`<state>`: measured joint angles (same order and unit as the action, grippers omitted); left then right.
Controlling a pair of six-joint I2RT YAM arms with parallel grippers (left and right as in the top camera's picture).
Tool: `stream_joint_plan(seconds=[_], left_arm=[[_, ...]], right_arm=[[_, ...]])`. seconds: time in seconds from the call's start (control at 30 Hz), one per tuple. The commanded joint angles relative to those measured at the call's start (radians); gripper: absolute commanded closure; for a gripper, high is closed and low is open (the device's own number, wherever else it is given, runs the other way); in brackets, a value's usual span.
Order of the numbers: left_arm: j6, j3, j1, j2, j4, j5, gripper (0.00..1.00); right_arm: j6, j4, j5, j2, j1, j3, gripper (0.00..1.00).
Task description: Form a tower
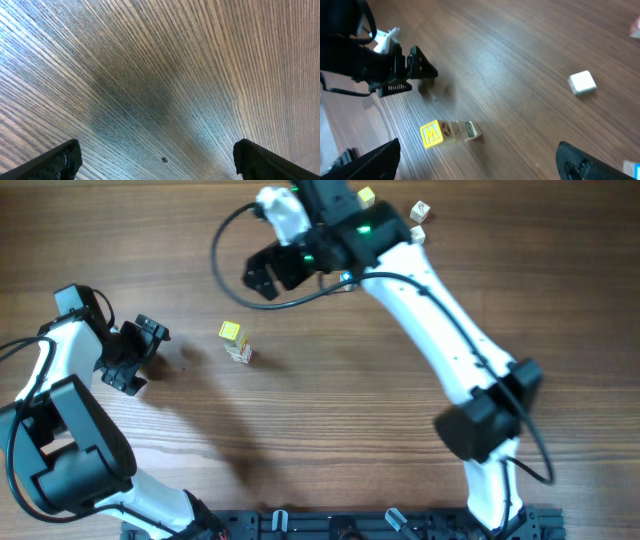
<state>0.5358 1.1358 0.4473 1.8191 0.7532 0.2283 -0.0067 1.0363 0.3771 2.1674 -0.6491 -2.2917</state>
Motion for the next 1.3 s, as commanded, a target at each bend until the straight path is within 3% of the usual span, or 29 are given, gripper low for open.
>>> stream_joint_plan(seconds=[0.0, 0.07, 0.33, 0.77, 0.97, 1.03, 1.27], left_arm=[[-0.008, -0.004, 0.003, 0.003, -0.002, -0.010, 0.00], [-0.008, -0.004, 0.003, 0.003, -0.002, -0.010, 0.00], [-0.008, -0.004, 0.003, 0.003, -0.002, -0.010, 0.00], [-0.008, -0.004, 0.003, 0.003, -0.002, -0.010, 0.00], [-0.008, -0.004, 0.003, 0.003, -0.002, -0.010, 0.00], [-0.008, -0.005, 0.003, 0.003, -0.002, -0.010, 0.00], [-0.008, -0.004, 0.003, 0.003, -0.002, -0.010, 0.00]], right_arm=[[-0.050, 0.054, -0.123, 0.130, -0.078, -0.099, 0.00], [-0.089, 0.064, -0.231, 0.157, -0.124, -0.099, 0.00], [-0.195, 0.108, -0.274, 0.202, -0.251, -0.090, 0.00], [-0.226, 0.086, -0.336, 0.293, -0.264, -0.089, 0.00], [-0.229, 0.072, -0.336, 0.303, -0.263, -0.089, 0.07], [-0.229, 0.071, -0.336, 0.303, -0.263, -0.093, 0.01], [-0.114, 0.083, -0.334, 0.224, -0.258, -0.164, 0.00]])
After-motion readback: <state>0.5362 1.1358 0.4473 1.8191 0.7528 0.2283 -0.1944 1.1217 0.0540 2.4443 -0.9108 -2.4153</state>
